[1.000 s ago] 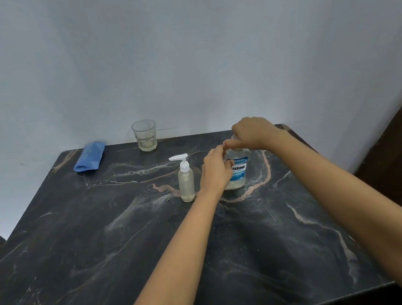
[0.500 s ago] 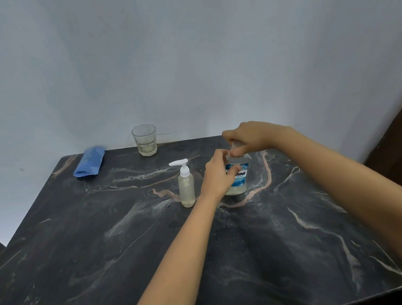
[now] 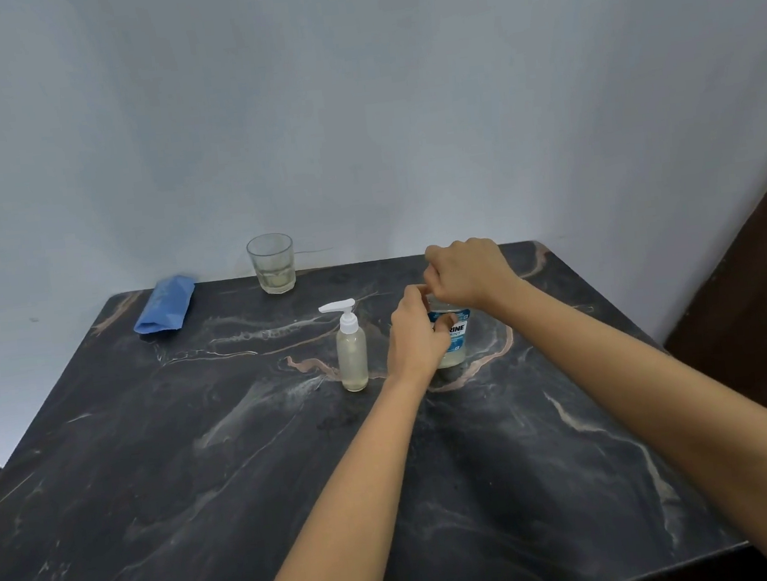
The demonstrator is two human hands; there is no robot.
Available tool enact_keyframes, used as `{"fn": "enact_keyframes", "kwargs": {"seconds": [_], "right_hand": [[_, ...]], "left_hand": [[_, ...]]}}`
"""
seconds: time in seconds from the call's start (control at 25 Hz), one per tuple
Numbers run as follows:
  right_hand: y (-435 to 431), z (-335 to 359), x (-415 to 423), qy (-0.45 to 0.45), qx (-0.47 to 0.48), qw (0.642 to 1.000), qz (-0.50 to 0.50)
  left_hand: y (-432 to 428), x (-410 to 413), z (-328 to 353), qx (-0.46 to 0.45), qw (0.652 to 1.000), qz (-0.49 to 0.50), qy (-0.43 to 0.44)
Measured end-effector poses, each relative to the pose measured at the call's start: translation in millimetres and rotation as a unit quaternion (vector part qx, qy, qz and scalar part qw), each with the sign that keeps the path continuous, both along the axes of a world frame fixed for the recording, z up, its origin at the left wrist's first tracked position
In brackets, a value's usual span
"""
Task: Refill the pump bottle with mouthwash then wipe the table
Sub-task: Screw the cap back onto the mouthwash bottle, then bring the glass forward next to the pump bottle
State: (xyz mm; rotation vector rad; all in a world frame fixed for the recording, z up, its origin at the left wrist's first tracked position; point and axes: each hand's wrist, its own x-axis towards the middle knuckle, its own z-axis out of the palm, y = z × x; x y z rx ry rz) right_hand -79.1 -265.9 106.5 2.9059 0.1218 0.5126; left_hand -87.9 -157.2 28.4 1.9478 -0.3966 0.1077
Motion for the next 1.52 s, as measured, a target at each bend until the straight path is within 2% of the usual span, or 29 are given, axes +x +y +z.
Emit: {"fn": "enact_keyframes", "kwargs": {"seconds": [0.24, 0.32, 0.4, 0.44, 0.52, 0.6, 0.68, 0.76, 0.84, 0.96, 1.0, 1.16, 1.32, 1.44, 1.52], "right_hand": [[1.8, 4.5, -4.1, 0.035, 0.052, 0.997, -0.033], [-0.6, 5.5, -7.3, 0.062, 0.081, 0.993, -0.061], [0.2, 9.5, -13.2, 0.08, 0.121, 0.984, -0.104], [2.2, 12.4, -17.0, 0.07, 0.13, 0.981, -0.124], [9.0, 16.5, -24.6, -0.012, 0.129, 0.983, -0.13], [23.6, 17.0, -35.2, -0.119, 0.183, 0.973, -0.074], [44.1, 12.2, -46.0, -0.169, 0.279, 0.945, 0.005], [68.4, 1.4, -53.6, -0.159, 0.352, 0.921, 0.049], [90.1, -12.3, -55.4, -0.135, 0.425, 0.893, 0.063], [109.4, -31.1, -49.6, -0.123, 0.539, 0.831, 0.056], [112.5, -36.6, -47.2, -0.127, 0.559, 0.818, 0.047], [120.3, -51.6, -28.4, -0.148, 0.575, 0.804, 0.035], [114.8, -48.6, 2.2, -0.119, 0.625, 0.771, 0.026], [105.6, -50.0, 21.4, -0.082, 0.679, 0.728, 0.042], [100.2, -51.2, 34.0, -0.049, 0.727, 0.683, 0.049]], "left_hand": [[7.6, 0.9, 6.6, 0.009, 0.999, -0.039, 0.023], [14.4, -5.8, 6.2, 0.023, 0.998, -0.05, 0.017], [25.1, -15.7, 5.8, 0.0, 0.999, -0.036, 0.009], [32.8, -21.2, 6.3, -0.023, 0.999, -0.025, 0.002], [55.0, -30.8, 6.2, -0.065, 0.998, 0.0, -0.026], [85.9, -37.6, 7.9, -0.084, 0.994, 0.035, -0.068], [117.6, -38.6, 12.1, -0.105, 0.989, 0.066, -0.081], [146.4, -33.4, 17.3, -0.106, 0.987, 0.094, -0.076], [169.7, -23.0, 20.3, -0.089, 0.987, 0.121, -0.063], [193.1, -0.7, 16.4, -0.059, 0.987, 0.143, -0.034], [197.3, 7.1, 13.9, -0.052, 0.988, 0.146, -0.023], [207.6, 45.9, 2.0, -0.024, 0.988, 0.153, 0.009], [205.7, 90.8, -8.2, 0.001, 0.988, 0.155, 0.016], [198.1, 127.6, -11.1, 0.019, 0.989, 0.148, 0.002], [190.8, 154.4, -11.0, 0.024, 0.989, 0.146, -0.007]]}}
